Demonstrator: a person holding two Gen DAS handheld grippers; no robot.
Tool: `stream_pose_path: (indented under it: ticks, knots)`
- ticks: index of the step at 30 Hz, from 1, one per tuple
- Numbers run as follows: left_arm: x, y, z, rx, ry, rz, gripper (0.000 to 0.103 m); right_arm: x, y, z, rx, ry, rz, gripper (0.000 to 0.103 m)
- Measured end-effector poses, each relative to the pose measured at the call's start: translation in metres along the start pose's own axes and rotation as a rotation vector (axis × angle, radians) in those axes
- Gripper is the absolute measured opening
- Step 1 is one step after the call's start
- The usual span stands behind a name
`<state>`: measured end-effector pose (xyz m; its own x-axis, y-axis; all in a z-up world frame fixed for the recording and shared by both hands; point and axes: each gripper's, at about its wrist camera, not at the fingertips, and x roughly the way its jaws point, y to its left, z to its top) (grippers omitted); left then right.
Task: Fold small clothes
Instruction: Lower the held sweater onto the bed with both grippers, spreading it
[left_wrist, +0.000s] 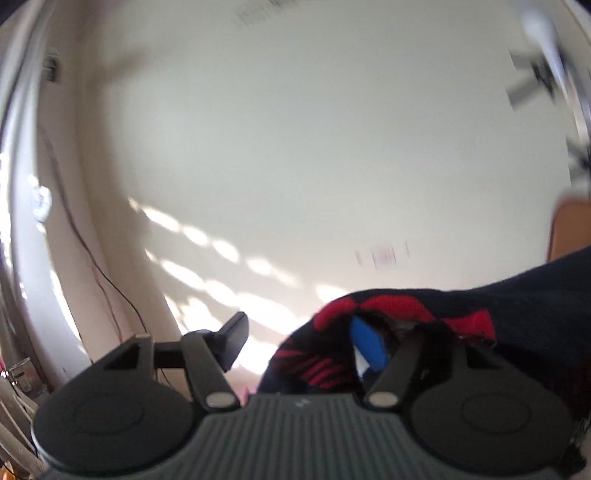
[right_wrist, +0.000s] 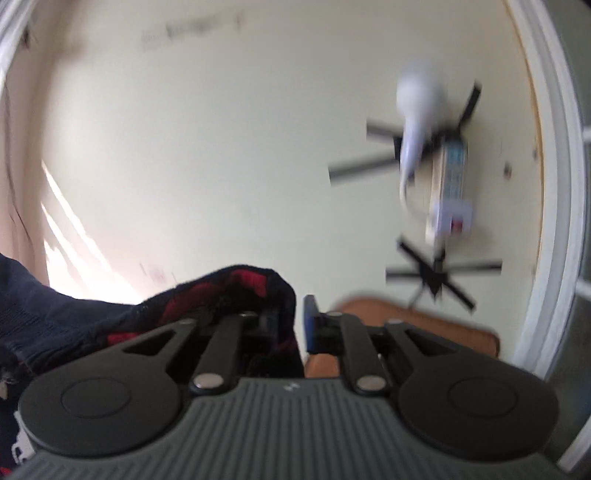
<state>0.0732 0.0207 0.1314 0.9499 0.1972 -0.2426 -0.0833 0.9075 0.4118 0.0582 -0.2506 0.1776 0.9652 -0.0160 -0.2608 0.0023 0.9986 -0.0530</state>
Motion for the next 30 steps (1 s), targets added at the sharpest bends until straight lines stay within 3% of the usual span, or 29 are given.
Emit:
stream_pose_path:
  ticks: [1,2,3,5,8,11,15,17,22,25,27,29,30]
  knots:
    - [0.028,-0.023,-0.029,0.097,0.121,0.023,0.047,0.033,0.002,-0.028,-0.004,0.115,-0.065,0.05]
    - [0.041,-0.034,-0.051,0.142,0.203,0.035,0.032,0.055,0.0,-0.054,0.008,0.217,-0.099,0.046]
    - [0.043,-0.035,-0.069,0.137,0.238,0.003,0.031,0.065,-0.007,-0.077,0.062,0.294,-0.081,0.044]
    - [0.029,-0.023,-0.09,0.091,0.234,-0.079,0.032,0.055,-0.025,-0.103,0.207,0.336,0.039,0.044]
    - [0.002,-0.001,-0.087,0.044,0.201,-0.141,0.036,0.035,-0.031,-0.103,0.257,0.353,0.17,0.044]
    - [-0.009,0.018,-0.061,-0.107,0.188,-0.314,0.048,0.029,-0.023,-0.09,0.296,0.36,0.315,0.043]
    - [0.018,0.009,-0.044,-0.301,0.362,-0.6,0.049,0.061,0.004,-0.079,0.432,0.466,0.494,0.044]
    - [0.042,-0.006,-0.047,-0.353,0.465,-0.667,0.049,0.076,0.02,-0.084,0.466,0.526,0.527,0.044]
    - [0.096,-0.034,-0.056,-0.479,0.627,-0.785,0.047,0.113,0.035,-0.09,0.492,0.621,0.47,0.044]
    - [0.113,-0.055,-0.052,-0.434,0.666,-0.787,0.044,0.14,0.027,-0.098,0.554,0.735,0.476,0.045]
    - [0.127,-0.068,-0.05,-0.417,0.681,-0.761,0.024,0.154,0.026,-0.101,0.584,0.747,0.487,0.042]
    - [0.145,-0.078,-0.043,-0.432,0.672,-0.718,0.02,0.167,0.029,-0.094,0.566,0.656,0.495,0.04]
    - [0.153,-0.078,-0.038,-0.461,0.643,-0.674,0.02,0.173,0.032,-0.086,0.533,0.55,0.492,0.04]
